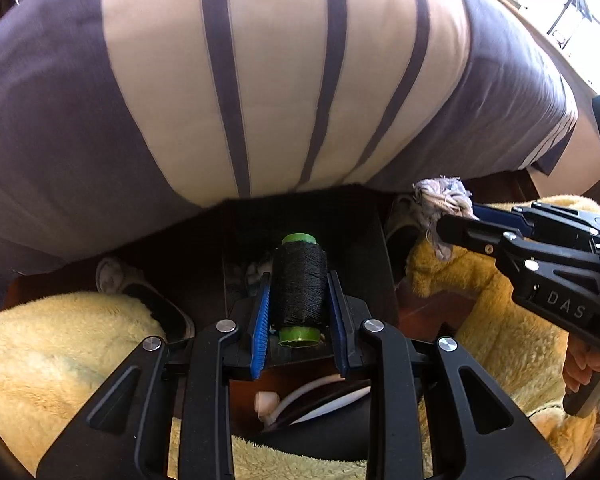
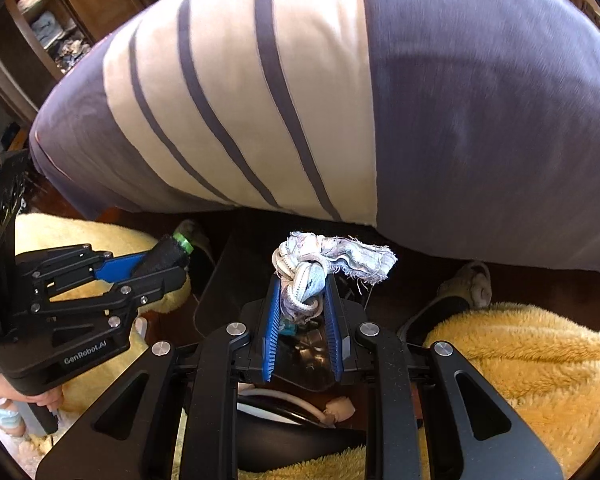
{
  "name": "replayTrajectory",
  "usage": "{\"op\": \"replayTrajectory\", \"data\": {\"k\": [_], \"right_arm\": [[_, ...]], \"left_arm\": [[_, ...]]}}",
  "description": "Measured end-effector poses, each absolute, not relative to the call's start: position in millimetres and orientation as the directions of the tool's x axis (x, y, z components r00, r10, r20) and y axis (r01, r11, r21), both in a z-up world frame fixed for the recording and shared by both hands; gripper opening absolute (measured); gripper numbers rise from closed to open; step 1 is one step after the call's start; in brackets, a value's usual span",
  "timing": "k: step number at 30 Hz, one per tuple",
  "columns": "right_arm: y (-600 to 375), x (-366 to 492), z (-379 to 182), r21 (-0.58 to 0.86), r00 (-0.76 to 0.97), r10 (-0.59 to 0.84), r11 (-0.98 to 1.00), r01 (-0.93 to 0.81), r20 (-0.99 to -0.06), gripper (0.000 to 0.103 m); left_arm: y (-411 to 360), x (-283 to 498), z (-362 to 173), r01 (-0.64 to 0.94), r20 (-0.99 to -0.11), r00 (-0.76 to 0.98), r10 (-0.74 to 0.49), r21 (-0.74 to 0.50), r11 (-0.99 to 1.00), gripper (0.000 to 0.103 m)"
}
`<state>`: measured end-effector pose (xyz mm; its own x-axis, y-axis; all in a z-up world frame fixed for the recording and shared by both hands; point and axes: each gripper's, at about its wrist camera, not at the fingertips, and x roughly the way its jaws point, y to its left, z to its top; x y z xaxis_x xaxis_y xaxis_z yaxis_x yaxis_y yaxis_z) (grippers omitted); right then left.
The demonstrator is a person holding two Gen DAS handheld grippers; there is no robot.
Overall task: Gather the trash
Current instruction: 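Lower the spool and knotted cloth down into the black bin, then open both tools to drop the spool and cloth into the bin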
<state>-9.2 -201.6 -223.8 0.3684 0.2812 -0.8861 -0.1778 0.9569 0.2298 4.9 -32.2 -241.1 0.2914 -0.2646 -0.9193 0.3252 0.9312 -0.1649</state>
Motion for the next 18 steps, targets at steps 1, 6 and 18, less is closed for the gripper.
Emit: {"op": "replayTrajectory", "data": {"k": [1,6,18], "right_arm": [[-202.0,-8.5,-226.9,0.230,0.361,0.280,0.957,-0.175,-0.890,0.022],[-201.0,-0.6,-242.9,0.239,0.312,0.275,0.959,-0.150,-0.909,0.022],[-190.0,19.4,-260.5,0.269,0.237,0.301,0.950,-0.158,-0.924,0.024]], "left_arm": [[-32.0,5.9,-244.7,0.323,-0.923,0.282,-0.262,-0.166,0.932,0.025],[-33.2,9.7,-259.9,0.317,-0.935,0.240,-0.261,-0.179,0.931,0.025],[-38.5,14.9,-289.2,0.318,-0.954,0.131,-0.269,-0.216,0.923,0.025]]}}
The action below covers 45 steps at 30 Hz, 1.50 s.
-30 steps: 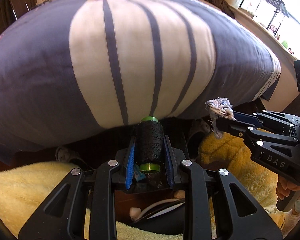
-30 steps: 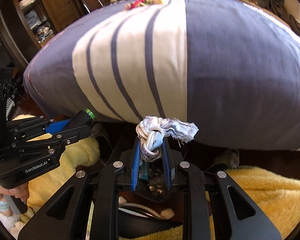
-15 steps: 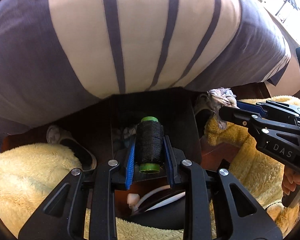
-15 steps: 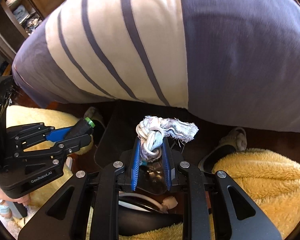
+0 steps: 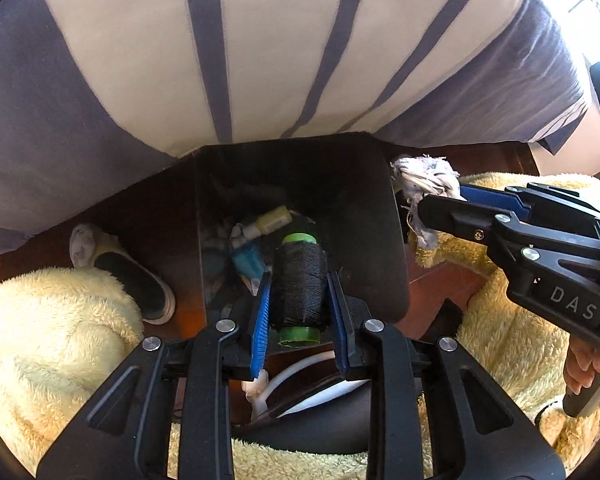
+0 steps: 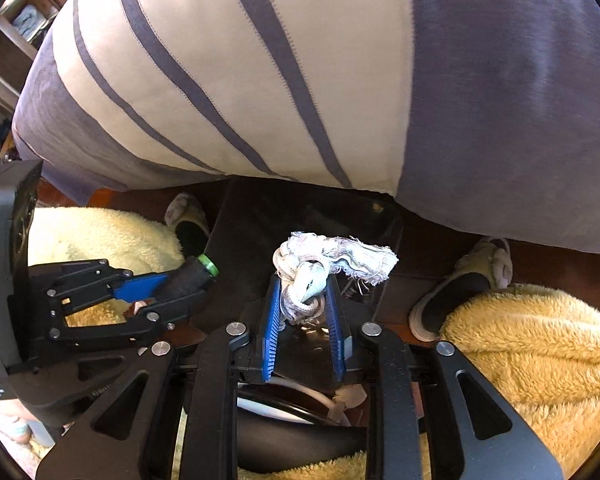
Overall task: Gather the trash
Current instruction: 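Open both tools to drop the spool and cloth into the bin, then raise both open tools back over the remaining toy and bottle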
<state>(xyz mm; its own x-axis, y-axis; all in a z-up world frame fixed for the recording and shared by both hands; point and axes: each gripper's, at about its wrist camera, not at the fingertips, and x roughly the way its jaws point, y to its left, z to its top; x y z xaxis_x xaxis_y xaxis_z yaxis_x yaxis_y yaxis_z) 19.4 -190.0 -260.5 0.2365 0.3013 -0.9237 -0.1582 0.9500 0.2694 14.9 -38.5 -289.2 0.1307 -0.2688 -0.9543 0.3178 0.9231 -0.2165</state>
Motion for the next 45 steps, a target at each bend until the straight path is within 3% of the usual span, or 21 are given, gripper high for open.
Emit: {"op": "replayTrajectory", "data": {"k": [4,5,7,12,14,16,19,23,36,45], "right_arm": [[-189.4,26.2,-261.1,0.302,0.222,0.330,0.942,-0.149,-0.918,0.026],[-189.5,28.3,-260.5,0.309,0.223,0.336,0.940,-0.145,-0.915,0.028],[-189.1,30.6,-259.4,0.313,0.228,0.338,0.939,-0.142,-0.913,0.043],[-192.3,33.0,-249.0,0.301,0.265,0.325,0.945,-0.128,-0.908,0.049],[-197.2,31.8,-240.3,0.287,0.295,0.310,0.950,-0.122,-0.904,0.060],[-200.5,29.5,-232.1,0.265,0.325,0.287,0.958,-0.113,-0.901,0.081],[-207.9,27.0,-220.2,0.213,0.379,0.231,0.973,-0.090,-0.896,0.096],[-217.1,24.2,-208.8,0.179,0.418,0.191,0.982,-0.067,-0.888,0.098],[-241.1,26.1,-133.7,0.158,0.574,0.173,0.984,-0.076,-0.800,0.099],[-245.8,52.1,-81.9,0.106,0.671,0.146,0.989,-0.101,-0.727,0.099]], "left_arm": [[-38.3,17.0,-293.8,0.317,-0.956,0.124,-0.266,-0.216,0.924,0.029],[-38.1,17.3,-293.4,0.317,-0.956,0.125,-0.265,-0.215,0.924,0.033],[-37.6,17.6,-290.8,0.316,-0.956,0.131,-0.264,-0.212,0.925,0.037],[-32.6,19.2,-283.2,0.300,-0.955,0.154,-0.255,-0.201,0.933,0.050],[-29.5,20.5,-277.4,0.292,-0.952,0.170,-0.253,-0.197,0.936,0.060],[-28.2,21.8,-268.9,0.289,-0.951,0.189,-0.243,-0.182,0.940,0.071],[-27.5,21.5,-251.8,0.297,-0.943,0.235,-0.234,-0.160,0.941,0.086],[-27.2,18.1,-226.5,0.312,-0.928,0.285,-0.240,-0.146,0.939,0.095],[-7.8,21.2,-119.9,0.304,-0.813,0.531,-0.239,-0.080,0.949,0.095],[3.7,56.1,-73.3,0.275,-0.755,0.620,-0.213,-0.045,0.961,0.095]]}}
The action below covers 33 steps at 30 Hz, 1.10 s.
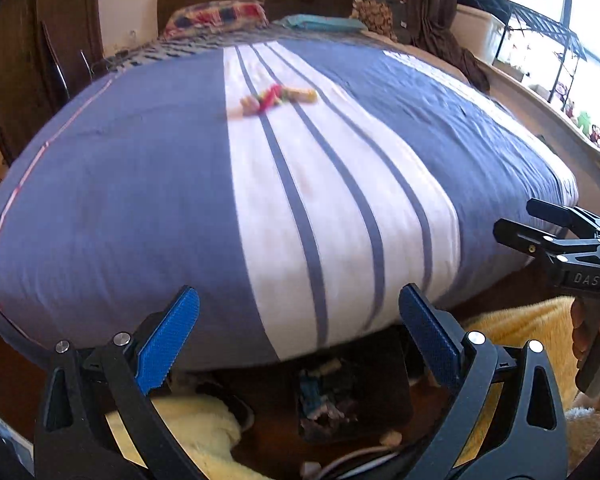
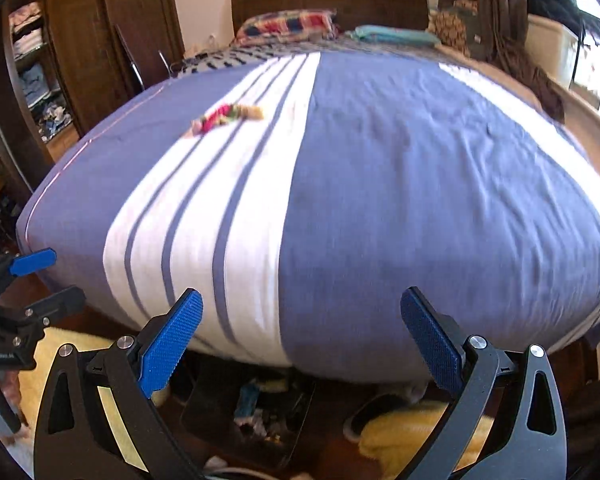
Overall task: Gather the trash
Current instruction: 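Raise both open tools back over the remaining toy and bottle, then grasp the pink-green fuzzy toy with the left tool while the right tool grasps the white-yellow tube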
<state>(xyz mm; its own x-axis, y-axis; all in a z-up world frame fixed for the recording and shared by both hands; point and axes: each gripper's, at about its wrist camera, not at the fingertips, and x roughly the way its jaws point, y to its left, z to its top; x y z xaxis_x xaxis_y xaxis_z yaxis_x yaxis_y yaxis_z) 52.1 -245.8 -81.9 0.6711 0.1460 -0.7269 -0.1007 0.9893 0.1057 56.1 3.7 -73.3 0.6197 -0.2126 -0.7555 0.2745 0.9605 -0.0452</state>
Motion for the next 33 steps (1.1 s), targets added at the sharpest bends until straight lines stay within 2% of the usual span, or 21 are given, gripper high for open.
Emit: {"op": "replayTrajectory", "data": {"k": [13,29,32,33], "right_arm": [[-227.9,113.5,-49.8,0.044,0.700,0.136,0.988,-0.148,-0.701,0.099],[-196.5,246.6,-73.3,0.060,0.648,0.158,0.984,-0.170,-0.745,0.099],[-185.6,271.2,-78.7,0.045,0.638,0.161,0.980,-0.195,-0.753,0.089],[-180.3,282.3,-82.1,0.038,0.626,0.164,0.977,-0.210,-0.762,0.079]], "left_arm": [[15.0,124.6,-47.1,0.235,-0.737,0.654,-0.169,-0.015,0.972,0.095],[26.8,230.3,-83.3,0.191,-0.795,0.595,-0.114,0.003,0.982,0.095],[25.2,247.5,-85.5,0.194,-0.798,0.593,-0.106,0.014,0.981,0.095],[24.6,252.8,-86.0,0.196,-0.799,0.591,-0.105,0.015,0.981,0.095]]}}
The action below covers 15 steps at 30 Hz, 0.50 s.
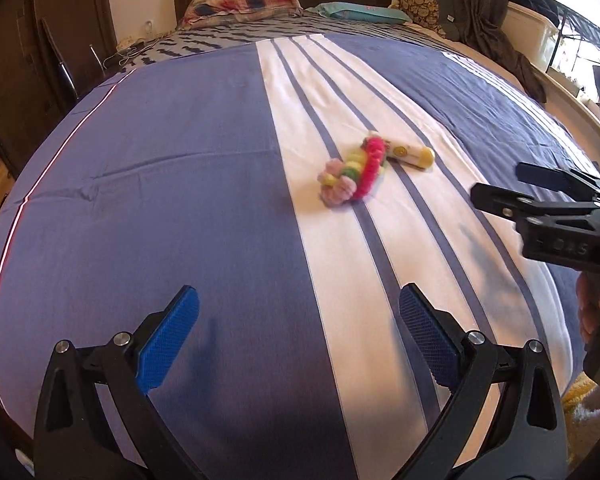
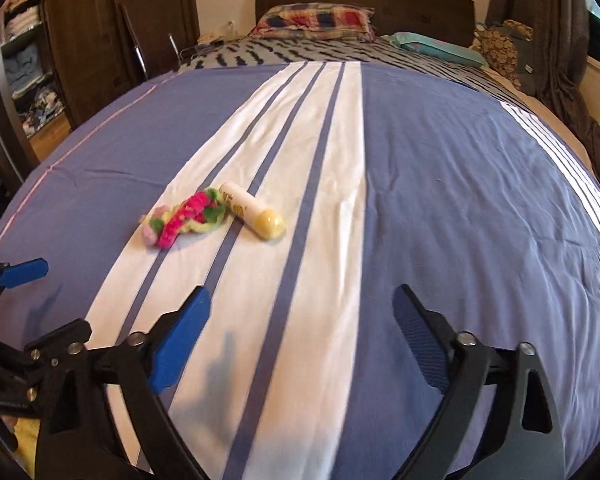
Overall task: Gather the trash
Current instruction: 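Grasp the pink-green fuzzy toy with the left tool while the right tool grasps the white-yellow tube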
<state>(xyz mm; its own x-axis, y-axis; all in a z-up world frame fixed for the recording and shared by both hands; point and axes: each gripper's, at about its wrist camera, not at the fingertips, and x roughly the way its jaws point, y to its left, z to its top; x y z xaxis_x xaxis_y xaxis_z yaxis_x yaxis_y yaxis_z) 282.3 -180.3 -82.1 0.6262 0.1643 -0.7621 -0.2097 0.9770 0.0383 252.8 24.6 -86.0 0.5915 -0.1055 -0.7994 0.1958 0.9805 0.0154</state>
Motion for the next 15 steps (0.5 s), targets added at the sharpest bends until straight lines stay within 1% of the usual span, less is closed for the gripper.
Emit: {"op": "replayTrajectory", "data": {"k": [1,3,5,7,11,14,15], "right_arm": [[-178.1,286.9,-83.6,0.038,0.620,0.169,0.975,-0.219,-0.766,0.073],[-168.7,304.4,-89.4,0.026,0.602,0.172,0.970,-0.243,-0.780,0.067],[-162.5,316.0,-92.7,0.021,0.595,0.179,0.965,-0.262,-0.784,0.065],[-157.3,325.7,-95.8,0.021,0.586,0.185,0.961,-0.276,-0.789,0.060],[-146.5,343.6,-101.0,0.022,0.569,0.193,0.956,-0.294,-0.799,0.053],[-144.4,349.2,-100.6,0.023,0.571,0.199,0.954,-0.300,-0.796,0.037],[-144.2,351.2,-100.5,0.021,0.573,0.199,0.953,-0.301,-0.795,0.029]], "left_arm": [[24.0,256.9,-86.5,0.198,-0.800,0.591,-0.107,0.015,0.980,0.095],[23.4,267.3,-87.8,0.201,-0.801,0.588,-0.111,0.012,0.980,0.095],[22.6,274.1,-89.8,0.203,-0.803,0.584,-0.117,0.005,0.979,0.095],[21.8,281.7,-92.4,0.207,-0.806,0.578,-0.122,0.000,0.978,0.095],[16.6,292.4,-95.0,0.220,-0.810,0.572,-0.132,-0.004,0.976,0.095],[9.1,301.2,-95.6,0.234,-0.809,0.570,-0.143,-0.007,0.972,0.095],[5.9,304.7,-95.9,0.240,-0.809,0.570,-0.147,-0.007,0.971,0.095]]}}
